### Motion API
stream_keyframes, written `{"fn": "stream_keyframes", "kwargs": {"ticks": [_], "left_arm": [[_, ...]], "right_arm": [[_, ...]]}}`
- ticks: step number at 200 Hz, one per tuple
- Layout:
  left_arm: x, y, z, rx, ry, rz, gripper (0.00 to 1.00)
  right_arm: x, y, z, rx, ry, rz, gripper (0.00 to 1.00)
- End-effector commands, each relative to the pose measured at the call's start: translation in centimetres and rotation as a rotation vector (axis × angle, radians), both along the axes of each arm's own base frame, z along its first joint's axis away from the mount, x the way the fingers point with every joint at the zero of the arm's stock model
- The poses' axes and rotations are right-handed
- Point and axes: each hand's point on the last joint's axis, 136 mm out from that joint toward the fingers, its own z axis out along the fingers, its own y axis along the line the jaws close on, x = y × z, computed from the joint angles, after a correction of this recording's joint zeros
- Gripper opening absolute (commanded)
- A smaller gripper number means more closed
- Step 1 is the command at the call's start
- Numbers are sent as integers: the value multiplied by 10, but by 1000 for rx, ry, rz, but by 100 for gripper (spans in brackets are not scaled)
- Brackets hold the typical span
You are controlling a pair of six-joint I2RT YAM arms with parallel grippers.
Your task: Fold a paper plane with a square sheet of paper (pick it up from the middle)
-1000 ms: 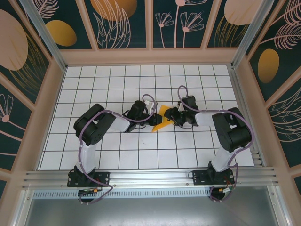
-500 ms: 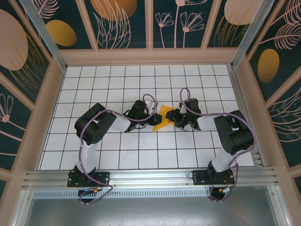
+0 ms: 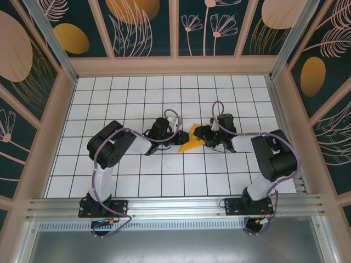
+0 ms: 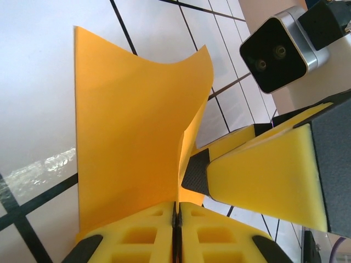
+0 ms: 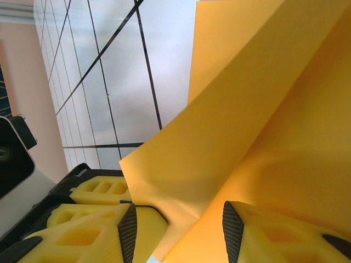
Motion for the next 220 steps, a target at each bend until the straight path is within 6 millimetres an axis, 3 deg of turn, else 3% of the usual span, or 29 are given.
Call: {"fn": "stream_keyframes", "kwargs": {"ticks": [1,73,167,220], "left_arm": [[-3,-1,3,-40,-2,-18,13],[-6,-2,-5,-39,16,-33,15],[-13,-2,-2,-57,18,-56,21],[-14,4,5,-40,1,-40,31]], "right_arm": [[3,3,5,28,-22,14,48],[8,4,6,30,-5,10,55],[6,-15,-34,-129,161,-67,53],[3,-18,-43,-156,200,-77,53]]}}
